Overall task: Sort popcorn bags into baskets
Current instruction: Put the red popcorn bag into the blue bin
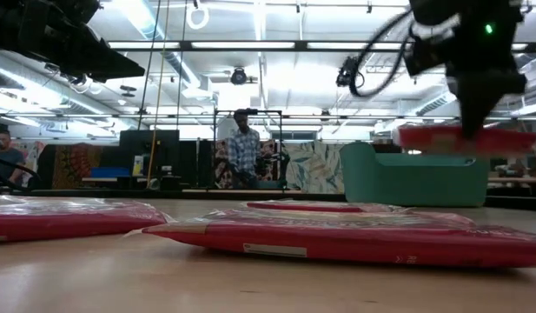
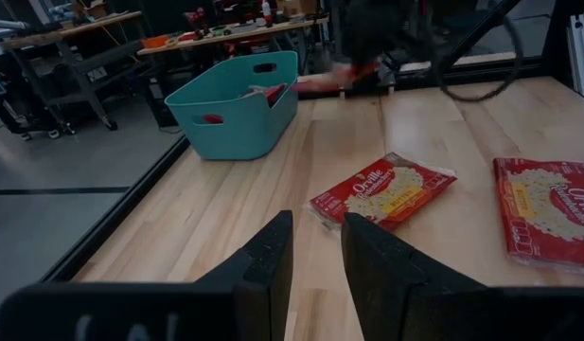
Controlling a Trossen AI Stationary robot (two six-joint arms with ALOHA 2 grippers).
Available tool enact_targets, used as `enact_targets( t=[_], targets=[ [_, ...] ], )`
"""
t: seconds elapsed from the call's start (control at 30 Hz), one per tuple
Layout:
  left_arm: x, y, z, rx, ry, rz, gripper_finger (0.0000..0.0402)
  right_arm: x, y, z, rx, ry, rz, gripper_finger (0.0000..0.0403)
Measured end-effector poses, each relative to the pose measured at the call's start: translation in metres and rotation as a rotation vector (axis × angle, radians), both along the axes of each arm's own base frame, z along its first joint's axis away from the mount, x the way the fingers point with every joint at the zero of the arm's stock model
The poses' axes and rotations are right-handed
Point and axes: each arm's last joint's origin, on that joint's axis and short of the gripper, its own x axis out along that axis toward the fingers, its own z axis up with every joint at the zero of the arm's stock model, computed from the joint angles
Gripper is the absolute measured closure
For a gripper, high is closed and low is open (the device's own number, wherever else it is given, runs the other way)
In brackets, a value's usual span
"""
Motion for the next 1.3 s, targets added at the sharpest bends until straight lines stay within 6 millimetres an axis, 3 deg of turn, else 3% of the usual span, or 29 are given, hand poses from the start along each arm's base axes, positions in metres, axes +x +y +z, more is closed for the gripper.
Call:
enact_targets(
  t=[0.17,0.3,0.53,0.83,1.13,1.3],
  targets=[
    [0.000,0.000,0.000,0.000,0.000,0.000,0.0304,0.007,-0.001,0.033,-0.105,-0.052,0.028,0.0386],
    [0.000,0.000,0.000,0.000,0.000,0.000,0.0304,0.013,-0.008,0.041,-0.164,-0.068,0.079,0.0386],
    [0.000,0.000,0.000,-0.001,-0.001,0.000,0.0304,0.021,-0.042,0.037,-0.171,0.050,0.138,0.0386],
    [0.000,0.000,0.000,0.000,0.000,0.000,0.0304,0.022,-0.107,0.029,-0.109,0.237,0.162,0.0385],
    [0.000,0.000,-0.001,0.006,0.008,-0.001,0.0304,0.018,-0.175,0.007,-0.068,0.228,0.161,0.0382],
    [0.000,0.000,-0.001,0.013,0.012,-0.002,0.0304,0.007,-0.195,0.000,0.012,0.227,0.125,0.0344]
  ],
)
